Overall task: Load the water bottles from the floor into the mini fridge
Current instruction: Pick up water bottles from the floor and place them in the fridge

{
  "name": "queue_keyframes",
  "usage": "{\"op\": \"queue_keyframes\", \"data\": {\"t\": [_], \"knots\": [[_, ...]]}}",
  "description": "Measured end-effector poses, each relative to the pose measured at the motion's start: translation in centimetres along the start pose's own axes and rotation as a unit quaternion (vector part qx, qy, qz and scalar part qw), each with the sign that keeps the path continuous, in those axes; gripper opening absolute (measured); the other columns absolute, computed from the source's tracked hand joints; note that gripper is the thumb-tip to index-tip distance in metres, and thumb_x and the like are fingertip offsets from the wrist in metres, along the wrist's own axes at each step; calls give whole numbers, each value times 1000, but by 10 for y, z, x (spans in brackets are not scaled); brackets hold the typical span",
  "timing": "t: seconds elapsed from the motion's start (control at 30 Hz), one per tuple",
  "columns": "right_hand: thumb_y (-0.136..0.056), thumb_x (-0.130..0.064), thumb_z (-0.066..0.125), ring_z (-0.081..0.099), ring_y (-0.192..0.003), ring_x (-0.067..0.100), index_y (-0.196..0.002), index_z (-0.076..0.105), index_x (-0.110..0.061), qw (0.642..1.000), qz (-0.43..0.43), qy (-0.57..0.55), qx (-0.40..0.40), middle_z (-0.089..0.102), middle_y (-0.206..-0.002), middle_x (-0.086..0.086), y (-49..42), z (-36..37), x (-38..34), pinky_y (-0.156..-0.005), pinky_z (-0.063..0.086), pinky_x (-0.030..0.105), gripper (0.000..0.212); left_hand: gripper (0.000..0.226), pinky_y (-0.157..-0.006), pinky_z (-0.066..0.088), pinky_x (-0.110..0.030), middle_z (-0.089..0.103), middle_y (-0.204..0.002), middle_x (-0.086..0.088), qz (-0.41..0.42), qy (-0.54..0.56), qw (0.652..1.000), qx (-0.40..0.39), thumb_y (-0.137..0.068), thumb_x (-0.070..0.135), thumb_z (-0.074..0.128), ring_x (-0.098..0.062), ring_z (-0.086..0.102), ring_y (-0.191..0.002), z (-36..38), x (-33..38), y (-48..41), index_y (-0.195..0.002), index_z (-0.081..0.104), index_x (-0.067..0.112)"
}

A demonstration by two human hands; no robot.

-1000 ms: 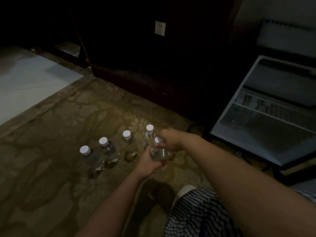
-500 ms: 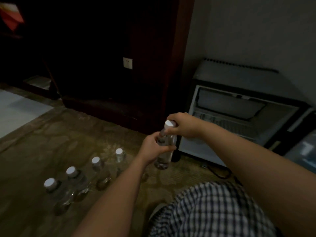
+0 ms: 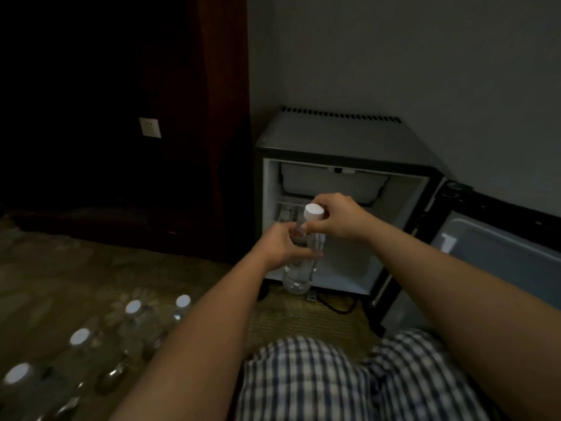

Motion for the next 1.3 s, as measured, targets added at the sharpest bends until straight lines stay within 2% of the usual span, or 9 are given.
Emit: {"op": "queue_keyframes", "data": {"t": [0.17,0.27,0.47,0.6,0.73,0.83,0.97,1.13,1.3], "knots": [[-75,-32,76,49,-64,5,-80,59,-15,1000,16,-1,-6,53,-71,-7,-12,5,40,-57,37,21,24,58,-85,54,-32,64,-111,0,0,-16,1000,15,-62,31,84,-15,60,-104,23,-15,-28,-114,62,16],[-77,-34,75,47,-60,1,-68,52,-26,999,29,-28,-12,50,-66,-11,-19,15,64,-54,33,18,26,61,-88,55,-39,67,-109,-1,-13,0,1000,2,-57,35,85,-17,63,-103,34,-33,-46,-111,63,17],[-82,-37,68,64,-89,19,-100,67,-15,986,85,-132,-58,68,-95,4,-32,62,120,-81,52,37,29,55,-87,54,-33,67,-109,-1,-22,-33,999,-23,-62,30,84,-16,63,-103,56,-68,-76,-111,61,15],[-86,-36,63,62,-89,16,-101,61,-20,981,107,-152,-61,63,-93,-2,-39,87,150,-79,53,39,22,55,-88,52,-32,65,-109,0,-30,-62,996,-51,-63,30,84,-15,61,-103,72,-90,-99,-109,60,16],[-87,-30,64,61,-90,14,-99,59,-23,979,116,-168,-25,62,-90,-7,-46,97,171,-82,53,40,15,50,-67,41,-12,59,-95,8,-11,-107,991,-79,-66,30,82,-6,55,-89,80,-98,-120,-108,59,16],[-84,-30,67,62,-93,17,-100,61,-21,980,133,-150,4,64,-92,-4,-57,105,195,-82,53,40,19,46,-60,36,-12,58,-87,10,-11,-129,988,-80,-67,32,81,-8,55,-85,86,-108,-141,-105,62,15],[-84,-36,66,63,-91,21,-100,65,-11,979,175,-102,2,66,-92,4,-72,121,220,-75,49,33,29,51,-78,39,-19,59,-104,6,-34,-112,988,-98,-73,29,77,-5,51,-97,99,-125,-161,-118,58,17],[-87,-35,62,58,-111,24,-120,58,-15,970,214,-115,-5,64,-119,7,-87,140,235,-89,47,32,39,65,-98,45,-31,57,-128,-6,-84,-82,989,-89,-74,28,76,-21,54,-118,107,-152,-177,-130,47,14],[-88,-33,60,55,-114,28,-124,53,-13,953,252,-167,-1,59,-126,11,-106,149,246,-86,41,28,42,50,-79,38,-12,57,-124,-4,-157,-41,984,-67,-80,23,72,-19,53,-118,113,-168,-195,-124,53,8]]}}
Point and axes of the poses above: each hand's wrist, its own y-axis away from the middle knuckle, its own z-axis out of the palm, x = y × z, the point moved 6 cm from there along -y, towards the middle knuckle
